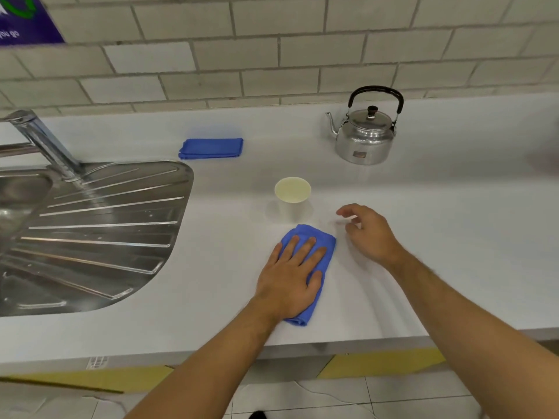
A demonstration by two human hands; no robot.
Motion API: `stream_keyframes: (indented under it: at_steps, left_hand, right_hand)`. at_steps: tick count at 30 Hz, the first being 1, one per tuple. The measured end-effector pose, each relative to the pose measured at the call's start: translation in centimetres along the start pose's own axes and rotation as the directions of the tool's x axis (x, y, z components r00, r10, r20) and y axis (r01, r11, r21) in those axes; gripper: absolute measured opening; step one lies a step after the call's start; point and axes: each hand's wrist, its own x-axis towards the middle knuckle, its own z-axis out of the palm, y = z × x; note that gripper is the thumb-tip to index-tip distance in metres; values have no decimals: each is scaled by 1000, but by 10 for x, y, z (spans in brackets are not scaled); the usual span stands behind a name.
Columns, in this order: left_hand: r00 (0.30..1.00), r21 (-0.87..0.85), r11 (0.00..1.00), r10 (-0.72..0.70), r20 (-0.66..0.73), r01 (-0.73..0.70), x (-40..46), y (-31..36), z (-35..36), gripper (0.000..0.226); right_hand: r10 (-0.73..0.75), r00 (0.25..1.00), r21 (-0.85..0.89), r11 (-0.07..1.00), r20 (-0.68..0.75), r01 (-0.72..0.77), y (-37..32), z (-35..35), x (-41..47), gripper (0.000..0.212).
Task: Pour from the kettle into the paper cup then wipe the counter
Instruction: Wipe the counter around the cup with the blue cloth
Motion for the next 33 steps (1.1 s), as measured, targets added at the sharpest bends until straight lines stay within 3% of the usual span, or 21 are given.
stream_keyframes:
  at_steps: [5,6,8,9,11,14,16,19,22,26,33]
  left_hand:
    - [999,-76,997,2,51,2,30,41,2,53]
    - [997,-136,991,19,73,-9,35,43,-3,50]
    - [999,-439,898,6,37,11,34,37,-18,38]
    - [998,-566,824,-61,-29,33,29,30,-25,33]
    - [960,-632,769,-241,-145,97,18,6,-34,28]
    - [911,-552,812,-355,-210,189,12,-32,-44,35]
    - [928,-412,888,-309,-209,203,16,-54,-50,39]
    - [953,-132,962,-259,-155,240,19,-89,-50,50]
    - [958,-7,958,-286,-28,286,17,-118,-45,59]
    - [953,24,958,-287,92,286,14,-130,-35,60]
    - [957,15,961,-276,84,276,13,-131,-30,60]
  right_hand:
    - [-19,999,-44,999,-39,17,-19,1,-13,37]
    - [-5,999,-40,999,-46,3,-24,5,-15,36]
    - [29,999,-49,998,-39,-31,-35,17,-21,34]
    - [48,998,-67,997,-26,-50,-39,26,-23,32]
    - [122,992,-143,983,14,-118,-46,51,-29,30]
    - [306,950,-388,885,65,-259,-51,93,-40,67]
    - [280,960,-529,811,-22,-249,-45,112,-45,75]
    - [213,970,-589,771,-117,-241,-34,119,-36,74]
    - [193,973,-614,756,-124,-228,-23,107,-7,69]
    - [151,987,-623,768,-55,-152,-11,83,40,61]
    - [79,997,-661,748,0,-59,-13,78,37,54]
